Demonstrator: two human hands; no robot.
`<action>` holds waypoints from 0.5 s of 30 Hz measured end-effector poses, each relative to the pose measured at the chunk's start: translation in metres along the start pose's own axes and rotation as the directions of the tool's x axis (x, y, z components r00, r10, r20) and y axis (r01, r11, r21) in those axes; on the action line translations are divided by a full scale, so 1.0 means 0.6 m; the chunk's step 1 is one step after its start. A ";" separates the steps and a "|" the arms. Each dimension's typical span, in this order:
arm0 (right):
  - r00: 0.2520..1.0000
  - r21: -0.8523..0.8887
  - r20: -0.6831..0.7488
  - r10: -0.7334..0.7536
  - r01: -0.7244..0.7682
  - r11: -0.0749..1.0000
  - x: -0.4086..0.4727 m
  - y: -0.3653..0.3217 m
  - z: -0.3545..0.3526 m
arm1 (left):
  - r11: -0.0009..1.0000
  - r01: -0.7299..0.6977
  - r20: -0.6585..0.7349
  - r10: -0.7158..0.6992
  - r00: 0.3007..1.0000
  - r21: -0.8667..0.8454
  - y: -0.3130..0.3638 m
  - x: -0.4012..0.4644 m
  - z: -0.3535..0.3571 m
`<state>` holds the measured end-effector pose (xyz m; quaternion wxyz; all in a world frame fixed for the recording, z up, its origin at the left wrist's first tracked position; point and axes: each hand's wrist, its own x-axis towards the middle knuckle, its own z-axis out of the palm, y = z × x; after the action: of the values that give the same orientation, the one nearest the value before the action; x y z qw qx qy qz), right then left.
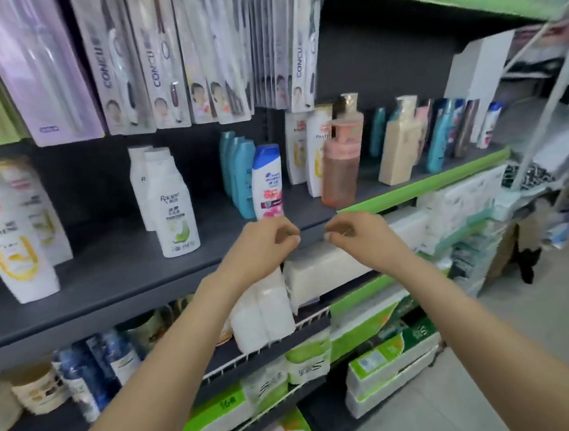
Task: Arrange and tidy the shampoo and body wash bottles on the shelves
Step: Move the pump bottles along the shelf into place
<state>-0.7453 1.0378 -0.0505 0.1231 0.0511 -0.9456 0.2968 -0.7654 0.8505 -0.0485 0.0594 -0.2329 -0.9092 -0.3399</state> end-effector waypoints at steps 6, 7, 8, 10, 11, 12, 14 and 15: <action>0.997 0.039 -0.013 -0.070 0.070 0.997 0.063 0.132 -0.130 | 1.000 0.013 -0.092 -0.015 0.996 -0.022 0.126 0.126 0.090; 0.996 0.036 -0.024 -0.087 0.088 0.995 0.074 0.152 -0.150 | 0.999 0.009 -0.105 -0.012 0.994 -0.030 0.145 0.149 0.103; 0.995 0.032 -0.038 -0.097 0.098 0.995 0.085 0.170 -0.169 | 0.999 0.001 -0.118 -0.005 0.993 -0.039 0.163 0.171 0.114; 0.993 0.035 -0.065 -0.101 0.103 0.994 0.110 0.207 -0.202 | 0.997 -0.009 -0.160 -0.002 0.987 -0.071 0.194 0.216 0.136; 0.992 0.040 -0.081 -0.102 0.106 0.994 0.125 0.227 -0.215 | 0.996 -0.011 -0.185 -0.006 0.983 -0.092 0.207 0.238 0.146; 0.989 0.044 -0.100 -0.104 0.109 0.993 0.141 0.246 -0.226 | 0.993 -0.013 -0.210 -0.011 0.978 -0.114 0.219 0.261 0.157; 0.984 0.064 -0.149 -0.099 0.109 0.992 0.179 0.285 -0.245 | 0.986 -0.020 -0.237 -0.020 0.971 -0.166 0.240 0.307 0.179; 0.980 0.079 -0.173 -0.098 0.113 0.990 0.199 0.302 -0.253 | 0.981 -0.032 -0.243 -0.016 0.970 -0.192 0.247 0.332 0.190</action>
<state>-0.8607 1.2704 0.0019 0.2157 0.0813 -0.9138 0.3345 -0.8669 1.0981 0.0053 0.1487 -0.1980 -0.8565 -0.4528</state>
